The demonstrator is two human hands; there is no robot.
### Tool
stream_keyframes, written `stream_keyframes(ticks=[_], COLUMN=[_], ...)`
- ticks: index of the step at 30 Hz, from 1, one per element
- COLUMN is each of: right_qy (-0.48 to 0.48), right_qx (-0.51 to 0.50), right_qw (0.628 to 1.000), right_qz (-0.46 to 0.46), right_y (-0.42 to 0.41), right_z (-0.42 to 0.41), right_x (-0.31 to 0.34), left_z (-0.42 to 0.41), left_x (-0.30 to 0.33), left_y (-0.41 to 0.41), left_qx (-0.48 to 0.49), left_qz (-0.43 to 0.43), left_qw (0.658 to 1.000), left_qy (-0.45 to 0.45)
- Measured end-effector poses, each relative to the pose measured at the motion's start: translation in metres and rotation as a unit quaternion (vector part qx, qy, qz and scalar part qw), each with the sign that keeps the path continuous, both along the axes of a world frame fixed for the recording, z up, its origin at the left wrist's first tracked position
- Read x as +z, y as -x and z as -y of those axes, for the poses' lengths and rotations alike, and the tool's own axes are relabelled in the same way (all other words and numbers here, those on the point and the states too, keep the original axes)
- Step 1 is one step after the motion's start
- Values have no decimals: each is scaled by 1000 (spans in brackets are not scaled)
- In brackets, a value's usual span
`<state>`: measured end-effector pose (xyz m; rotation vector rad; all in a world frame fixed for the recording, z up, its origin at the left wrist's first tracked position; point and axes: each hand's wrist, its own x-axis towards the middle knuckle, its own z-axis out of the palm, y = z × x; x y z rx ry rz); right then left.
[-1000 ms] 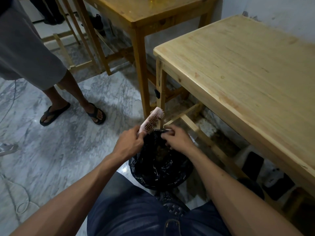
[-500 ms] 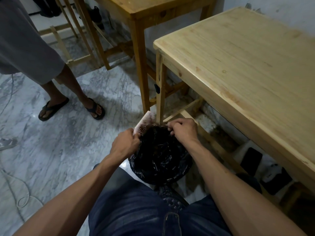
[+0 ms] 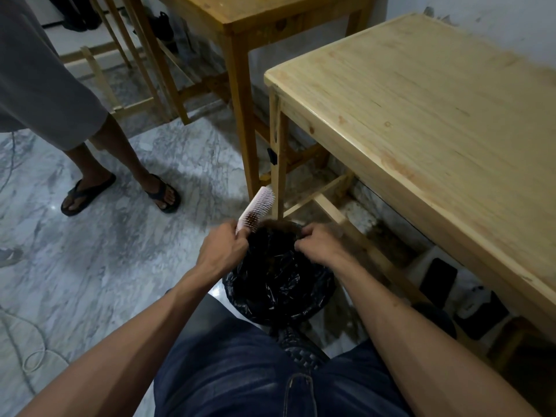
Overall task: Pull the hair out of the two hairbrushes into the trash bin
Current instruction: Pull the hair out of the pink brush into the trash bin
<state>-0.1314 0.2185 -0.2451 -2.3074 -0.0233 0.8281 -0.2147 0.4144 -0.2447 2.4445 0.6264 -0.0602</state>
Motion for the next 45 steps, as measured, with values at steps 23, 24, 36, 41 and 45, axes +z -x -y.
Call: stream_keyframes(ticks=[23,24,36,41,45], right_qy=[44,33,-162,-168,-169], right_qx=[1,12,18,-56,-105], right_qw=[999,999,986,984,979], right_qz=[32,26,-20,10,30], right_y=[2,3,1,2,-1], right_z=[8,5,-17,-10,-4], right_x=[-19,-15,12,9,6], left_z=[-3,0,14,3,2], left_x=[13,13,20,16,15], left_y=[3,3,7,10,9], left_qx=[-24,-33,-117,-74,-24], left_qz=[53,56,-1,-22,-26], left_qw=[997,997,992,996,998], left_qy=[-42,-35,50,54,55])
